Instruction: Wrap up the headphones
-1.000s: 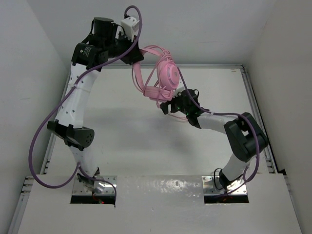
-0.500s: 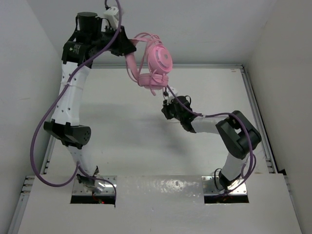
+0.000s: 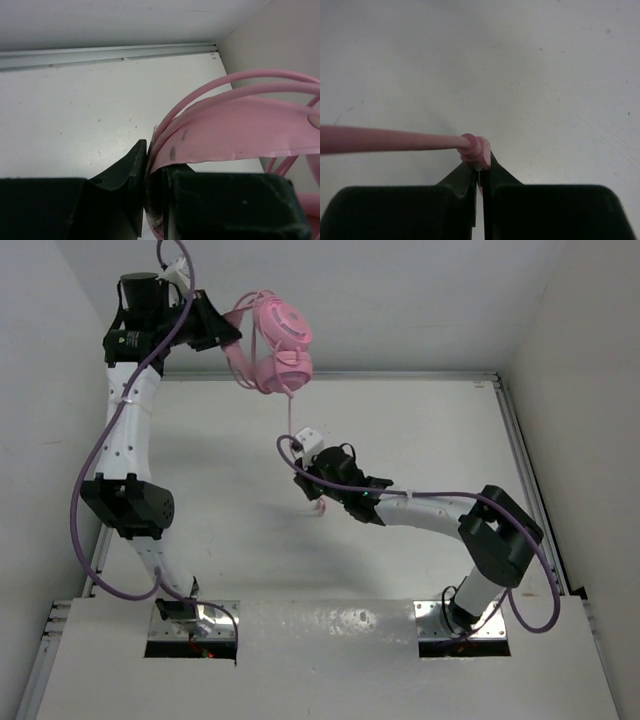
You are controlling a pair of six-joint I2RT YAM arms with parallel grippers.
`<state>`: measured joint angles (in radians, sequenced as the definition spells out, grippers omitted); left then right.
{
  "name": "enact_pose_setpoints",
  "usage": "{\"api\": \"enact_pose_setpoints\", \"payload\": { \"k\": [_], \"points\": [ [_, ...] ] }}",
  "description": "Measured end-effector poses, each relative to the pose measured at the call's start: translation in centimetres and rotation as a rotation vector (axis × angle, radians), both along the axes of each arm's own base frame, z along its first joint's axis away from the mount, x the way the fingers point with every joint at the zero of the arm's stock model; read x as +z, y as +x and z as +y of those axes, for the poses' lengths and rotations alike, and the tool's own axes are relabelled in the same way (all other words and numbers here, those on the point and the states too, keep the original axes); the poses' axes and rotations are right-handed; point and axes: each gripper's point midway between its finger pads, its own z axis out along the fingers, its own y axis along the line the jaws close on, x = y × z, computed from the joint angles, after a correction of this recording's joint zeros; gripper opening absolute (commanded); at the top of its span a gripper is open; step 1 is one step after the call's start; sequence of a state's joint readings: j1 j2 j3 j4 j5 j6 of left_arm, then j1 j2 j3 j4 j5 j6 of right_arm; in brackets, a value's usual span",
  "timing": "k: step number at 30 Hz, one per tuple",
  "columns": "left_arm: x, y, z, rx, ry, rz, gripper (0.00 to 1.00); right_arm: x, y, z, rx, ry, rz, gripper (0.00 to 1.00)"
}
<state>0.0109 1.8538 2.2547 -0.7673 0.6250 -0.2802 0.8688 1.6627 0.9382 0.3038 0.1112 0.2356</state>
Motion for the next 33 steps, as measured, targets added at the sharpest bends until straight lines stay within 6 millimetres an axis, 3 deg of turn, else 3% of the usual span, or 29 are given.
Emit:
{"api": "enact_pose_setpoints", "payload": {
  "k": [5,11,15,21,23,26,31,33],
  "points": [
    [-2.6,1.1,2.6,0.061,-0.060,0.100,0.00,1.8,-2.2,3.2,0.038,-0.057,0.024,0.00],
    [-3.9,1.7,2.8,0.080,-0.098,0.133,0.00,2.5,0.3,5.5,-0.054,-0.182,0.075,0.00],
    [-4.3,1.9,2.8,0.088,-0.107,0.142,0.00,1.0,1.4,3.1,-0.139,-0.236,0.101,0.00],
    [-3.1,1.8,2.7,0.089,-0.116,0.112,0.00,-3.3,2.9,-2.3,-0.223,-0.241,0.221,0.00],
    [-2.7,1.7,2.6,0.080,-0.117,0.104,0.00,-3.8,3.4,-3.2,-0.242,-0.244,0.230,0.00],
    [-2.0,1.5,2.5,0.064,-0.108,0.082,0.00,-4.1,3.7,-2.7,-0.236,-0.214,0.227,0.04],
    [-0.1,0.6,2.1,0.035,-0.082,0.021,0.00,-5.3,4.0,-2.0,-0.218,-0.197,0.220,0.30],
    [0.9,-0.1,1.8,0.021,-0.078,-0.002,0.00,-6.5,4.2,-2.0,-0.215,-0.212,0.229,0.34]
  ]
}}
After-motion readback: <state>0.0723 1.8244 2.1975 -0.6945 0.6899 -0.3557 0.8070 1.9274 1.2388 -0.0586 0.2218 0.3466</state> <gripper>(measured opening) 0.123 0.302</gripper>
